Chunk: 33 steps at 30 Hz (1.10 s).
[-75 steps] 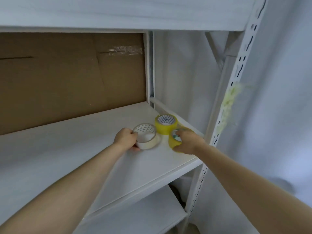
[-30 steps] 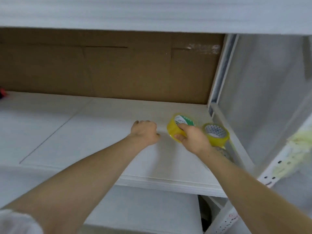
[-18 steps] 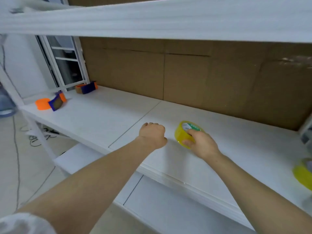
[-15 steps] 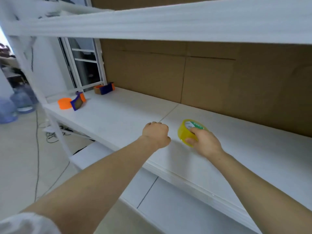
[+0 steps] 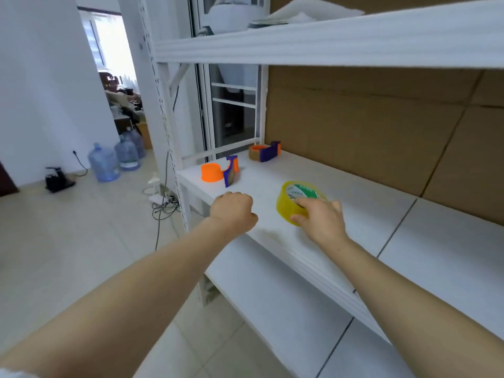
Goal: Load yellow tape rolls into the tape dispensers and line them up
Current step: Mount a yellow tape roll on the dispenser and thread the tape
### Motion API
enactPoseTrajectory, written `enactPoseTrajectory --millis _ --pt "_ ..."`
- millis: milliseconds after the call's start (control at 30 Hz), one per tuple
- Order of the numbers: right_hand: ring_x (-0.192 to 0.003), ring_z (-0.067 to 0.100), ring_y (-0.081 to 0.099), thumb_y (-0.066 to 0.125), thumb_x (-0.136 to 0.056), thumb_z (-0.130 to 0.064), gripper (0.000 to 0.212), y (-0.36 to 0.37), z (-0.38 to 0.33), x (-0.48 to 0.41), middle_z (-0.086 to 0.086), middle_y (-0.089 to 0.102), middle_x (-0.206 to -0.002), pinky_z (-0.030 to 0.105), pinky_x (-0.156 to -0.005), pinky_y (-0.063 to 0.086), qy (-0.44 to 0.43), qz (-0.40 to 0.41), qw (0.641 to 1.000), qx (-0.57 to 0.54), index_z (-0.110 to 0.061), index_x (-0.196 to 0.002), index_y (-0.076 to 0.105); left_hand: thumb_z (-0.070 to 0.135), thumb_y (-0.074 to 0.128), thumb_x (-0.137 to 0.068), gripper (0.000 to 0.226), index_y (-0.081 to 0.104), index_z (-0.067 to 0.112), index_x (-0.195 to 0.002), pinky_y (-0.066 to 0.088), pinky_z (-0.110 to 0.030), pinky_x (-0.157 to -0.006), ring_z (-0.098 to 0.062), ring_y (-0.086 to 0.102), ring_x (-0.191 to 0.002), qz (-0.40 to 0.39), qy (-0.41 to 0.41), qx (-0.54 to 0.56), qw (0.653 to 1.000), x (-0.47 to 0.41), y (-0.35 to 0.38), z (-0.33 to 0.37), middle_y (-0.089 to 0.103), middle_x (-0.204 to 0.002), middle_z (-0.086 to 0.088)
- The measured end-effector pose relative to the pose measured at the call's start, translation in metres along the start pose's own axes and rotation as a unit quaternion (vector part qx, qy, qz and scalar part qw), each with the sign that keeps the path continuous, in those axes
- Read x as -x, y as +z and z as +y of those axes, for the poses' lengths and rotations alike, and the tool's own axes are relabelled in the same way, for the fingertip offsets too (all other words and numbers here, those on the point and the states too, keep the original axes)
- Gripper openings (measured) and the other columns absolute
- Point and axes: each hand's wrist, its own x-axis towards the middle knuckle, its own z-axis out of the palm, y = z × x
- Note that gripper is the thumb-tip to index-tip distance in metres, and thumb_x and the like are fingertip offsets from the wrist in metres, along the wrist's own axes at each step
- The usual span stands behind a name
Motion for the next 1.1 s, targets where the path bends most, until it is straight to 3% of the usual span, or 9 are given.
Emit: enactPoseTrajectory --millis 100,300,433,533,633,800,900,1000,1100 --pt "-0.121 0.028 0.046 0.056 -0.089 -0.031 0.037 0.012 -0.033 -0.029 0.007 0.058 -0.129 0.032 -0.095 0.032 -0.010 -0.002 1.000 -0.019 -0.027 -0.126 0.055 0.024 0.049 -0.087 0.014 0.052 0.013 -0.094 0.040 -0.032 -0.079 -0.022 0.048 -0.096 0.003 -0.036 0.023 0.999 -0.013 0.002 -0.046 0.056 -0.104 -0.007" --pt "-0.118 0.032 0.046 0.056 -0.090 -0.028 0.037 0.045 -0.091 -0.087 0.009 0.055 -0.132 0.032 -0.093 0.037 -0.028 0.007 0.999 -0.043 -0.026 -0.128 0.053 0.027 0.051 -0.086 0.009 0.044 0.021 -0.087 0.041 -0.029 -0.071 -0.021 0.048 -0.083 0.007 -0.083 0.048 0.995 -0.040 0.014 -0.124 0.052 -0.091 -0.002" --pt "-0.115 0.031 0.048 0.057 -0.090 -0.024 0.036 0.070 -0.125 -0.140 0.010 0.058 -0.127 0.035 -0.092 0.038 -0.042 0.019 0.997 -0.069 -0.023 -0.125 0.055 0.026 0.051 -0.087 0.012 0.057 0.021 -0.096 0.047 -0.031 -0.076 -0.023 0.057 -0.094 -0.002 -0.110 0.052 0.993 -0.073 0.016 -0.171 0.060 -0.098 -0.004" --pt "-0.114 0.029 0.050 0.058 -0.089 -0.024 0.035 0.088 -0.143 -0.186 0.009 0.059 -0.124 0.037 -0.091 0.040 -0.031 0.021 0.996 -0.084 -0.019 -0.123 0.054 0.025 0.050 -0.088 0.014 0.055 0.021 -0.101 0.041 -0.026 -0.068 -0.022 0.054 -0.097 -0.019 -0.106 0.041 0.993 -0.108 0.015 -0.200 0.058 -0.094 0.003" --pt "-0.113 0.028 0.052 0.057 -0.089 -0.027 0.037 0.103 -0.157 -0.228 0.008 0.059 -0.125 0.039 -0.092 0.043 -0.010 0.029 0.993 -0.110 -0.018 -0.125 0.051 0.024 0.050 -0.090 0.039 0.055 0.015 -0.128 0.042 -0.028 -0.075 -0.025 0.056 -0.115 -0.016 -0.102 0.036 0.994 -0.147 0.015 -0.225 0.061 -0.125 -0.004" --pt "-0.115 0.027 0.052 0.058 -0.089 -0.029 0.040 0.128 -0.176 -0.275 0.007 0.058 -0.127 0.040 -0.095 0.043 -0.003 0.026 0.991 -0.131 -0.018 -0.127 0.051 0.024 0.051 -0.090 0.037 0.056 0.010 -0.124 0.046 -0.034 -0.092 -0.026 0.052 -0.121 -0.042 -0.094 0.065 0.993 -0.197 0.026 -0.260 0.056 -0.134 -0.005" --pt "-0.115 0.027 0.052 0.058 -0.088 -0.031 0.039 0.140 -0.183 -0.291 0.006 0.058 -0.127 0.039 -0.094 0.043 -0.008 0.024 0.991 -0.135 -0.020 -0.126 0.052 0.022 0.050 -0.090 0.032 0.058 0.011 -0.119 0.047 -0.036 -0.096 -0.027 0.053 -0.119 -0.055 -0.085 0.104 0.989 -0.224 0.032 -0.274 0.058 -0.131 -0.009" --pt "-0.117 0.029 0.050 0.057 -0.089 -0.031 0.039 0.149 -0.188 -0.305 0.006 0.058 -0.128 0.038 -0.094 0.041 -0.010 0.026 0.994 -0.103 -0.022 -0.127 0.052 0.022 0.051 -0.090 0.048 0.047 0.010 -0.136 0.043 -0.035 -0.102 -0.026 0.050 -0.125 -0.067 -0.080 0.168 0.980 -0.249 0.040 -0.282 0.054 -0.136 -0.008" --pt "-0.122 0.027 0.047 0.057 -0.088 -0.033 0.042 0.162 -0.196 -0.314 0.004 0.056 -0.133 0.036 -0.097 0.037 0.008 0.014 0.998 -0.054 -0.026 -0.129 0.051 0.016 0.051 -0.090 0.046 0.047 0.006 -0.135 0.050 -0.036 -0.090 -0.030 0.061 -0.104 -0.082 -0.072 0.248 0.963 -0.279 0.052 -0.293 0.060 -0.126 -0.013"
